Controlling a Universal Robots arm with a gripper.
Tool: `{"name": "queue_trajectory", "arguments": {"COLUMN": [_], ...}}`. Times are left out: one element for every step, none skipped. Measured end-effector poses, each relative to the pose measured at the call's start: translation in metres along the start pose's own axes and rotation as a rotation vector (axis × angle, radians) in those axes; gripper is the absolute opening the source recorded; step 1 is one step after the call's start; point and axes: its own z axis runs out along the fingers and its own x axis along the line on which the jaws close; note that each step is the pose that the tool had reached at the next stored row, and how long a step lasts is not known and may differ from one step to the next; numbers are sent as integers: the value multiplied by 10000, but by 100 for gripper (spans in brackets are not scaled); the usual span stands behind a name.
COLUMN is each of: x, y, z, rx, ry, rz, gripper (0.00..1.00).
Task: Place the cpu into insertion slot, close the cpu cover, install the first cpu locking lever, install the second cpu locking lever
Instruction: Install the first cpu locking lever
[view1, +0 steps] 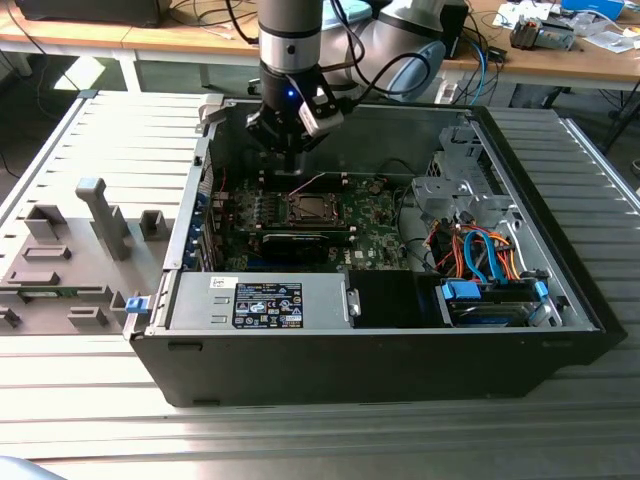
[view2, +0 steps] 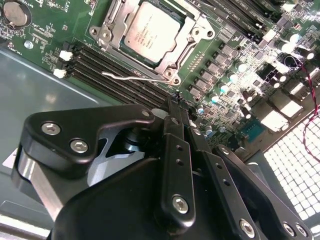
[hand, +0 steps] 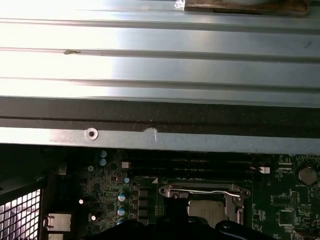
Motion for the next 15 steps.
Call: {"name": "queue_trajectory", "arguments": {"x": [0, 0, 0, 0, 0, 1, 1, 1, 1, 1, 1, 1, 1, 1, 1], "y": [0, -1, -1, -1, -1, -2, -2, -2, -2, -2, -3, -3, -3, -3, -3], "z": [10, 16, 20, 24, 27, 34, 39, 46, 49, 52, 57, 59, 61, 65, 68], "rx": [0, 0, 0, 0, 0, 0, 1, 1, 1, 1, 0, 0, 1, 1, 1], "ry": [0, 0, 0, 1, 0, 1, 1, 1, 1, 1, 1, 1, 0, 1, 1], "rz": [0, 0, 0, 0, 0, 0, 0, 0, 0, 0, 0, 0, 0, 0, 0], "gripper": [11, 11, 11, 11, 11, 11, 11, 11, 11, 11, 11, 11, 11, 11, 11]}}
